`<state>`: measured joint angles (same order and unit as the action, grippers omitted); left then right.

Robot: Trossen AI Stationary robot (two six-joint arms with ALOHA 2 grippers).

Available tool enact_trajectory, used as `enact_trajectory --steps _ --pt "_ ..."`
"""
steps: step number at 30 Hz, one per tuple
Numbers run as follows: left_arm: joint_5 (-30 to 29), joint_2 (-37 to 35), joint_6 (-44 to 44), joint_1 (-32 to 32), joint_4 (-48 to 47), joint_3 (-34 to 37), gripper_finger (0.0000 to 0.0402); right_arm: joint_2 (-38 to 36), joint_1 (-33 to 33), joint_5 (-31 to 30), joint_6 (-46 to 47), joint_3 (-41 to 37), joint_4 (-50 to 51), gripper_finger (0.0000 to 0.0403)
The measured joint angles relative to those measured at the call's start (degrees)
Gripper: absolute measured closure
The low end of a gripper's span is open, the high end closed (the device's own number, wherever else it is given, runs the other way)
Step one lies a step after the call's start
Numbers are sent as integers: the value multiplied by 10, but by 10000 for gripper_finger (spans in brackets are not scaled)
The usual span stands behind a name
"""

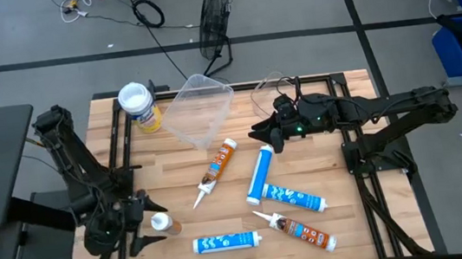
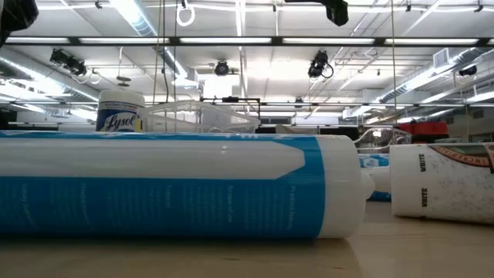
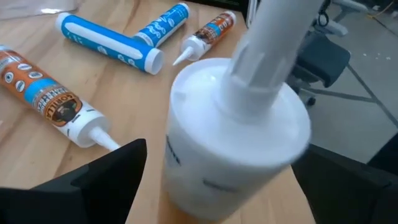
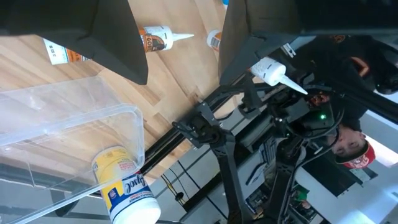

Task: Pick & place silicon tubes, Sealant and Lysol wipes
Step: Put the left brown sealant into the white transparent bin

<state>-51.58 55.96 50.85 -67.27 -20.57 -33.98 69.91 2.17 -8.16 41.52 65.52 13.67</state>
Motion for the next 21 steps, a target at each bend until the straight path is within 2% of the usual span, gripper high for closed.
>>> enact_trajectory --steps 15,21 --pt "-1 18 -6 42 15 0 11 0 0 0 -4 0 0 201" --pt "2 18 -6 42 24 0 60 0 0 0 -10 0 0 201"
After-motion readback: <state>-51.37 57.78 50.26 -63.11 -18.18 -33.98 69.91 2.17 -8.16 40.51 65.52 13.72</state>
